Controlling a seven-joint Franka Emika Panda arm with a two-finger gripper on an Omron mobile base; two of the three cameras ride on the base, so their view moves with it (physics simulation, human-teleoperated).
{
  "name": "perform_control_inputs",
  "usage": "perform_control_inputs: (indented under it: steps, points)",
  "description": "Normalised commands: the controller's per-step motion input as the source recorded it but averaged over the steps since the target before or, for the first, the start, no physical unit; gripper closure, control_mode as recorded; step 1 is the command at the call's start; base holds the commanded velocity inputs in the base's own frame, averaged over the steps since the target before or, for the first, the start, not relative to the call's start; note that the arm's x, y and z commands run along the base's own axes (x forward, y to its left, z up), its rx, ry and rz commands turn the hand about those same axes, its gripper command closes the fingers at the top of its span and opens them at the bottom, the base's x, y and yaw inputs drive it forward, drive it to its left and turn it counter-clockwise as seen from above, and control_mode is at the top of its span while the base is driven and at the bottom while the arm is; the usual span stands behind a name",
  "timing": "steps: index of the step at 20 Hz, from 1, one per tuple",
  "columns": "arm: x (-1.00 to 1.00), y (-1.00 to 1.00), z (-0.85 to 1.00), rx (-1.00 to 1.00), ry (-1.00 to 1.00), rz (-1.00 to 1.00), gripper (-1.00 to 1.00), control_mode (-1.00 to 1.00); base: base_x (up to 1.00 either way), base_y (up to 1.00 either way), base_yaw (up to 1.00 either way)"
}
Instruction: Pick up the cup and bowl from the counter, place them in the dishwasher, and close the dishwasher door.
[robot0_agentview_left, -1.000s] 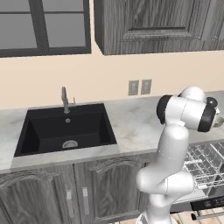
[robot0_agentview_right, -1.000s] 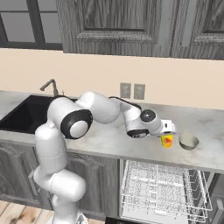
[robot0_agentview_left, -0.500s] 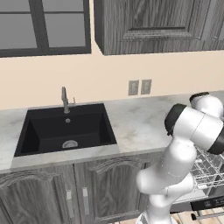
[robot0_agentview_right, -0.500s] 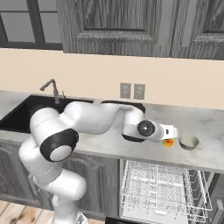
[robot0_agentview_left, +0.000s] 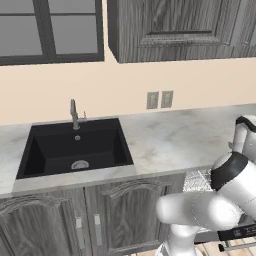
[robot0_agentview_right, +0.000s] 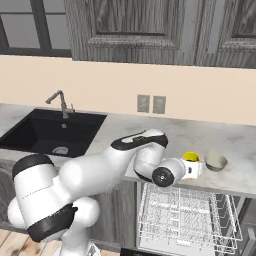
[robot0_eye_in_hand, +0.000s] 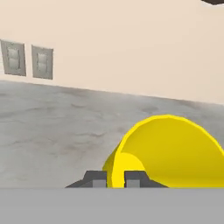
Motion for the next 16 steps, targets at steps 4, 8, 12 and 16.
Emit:
perform_control_inputs:
  steps: [4, 8, 12, 16]
  points:
    - [-0.40, -0.15, 0.28, 0.30, -0.13, 0.00, 1.00, -1.00, 0.00, 0.00, 0.00]
    - [-0.32, -0.29, 0.18, 0.48, -0.06, -0.02, 1.00, -1.00, 0.00, 0.00, 0.00]
    - [-0.27, -0.39, 0.08, 0.58, 0.00, -0.03, 1.00, -1.00, 0.00, 0.00, 0.00]
    - [-0.49, -0.24, 0.07, 0.51, -0.03, -0.01, 1.00, -1.00, 0.00, 0.00, 0.00]
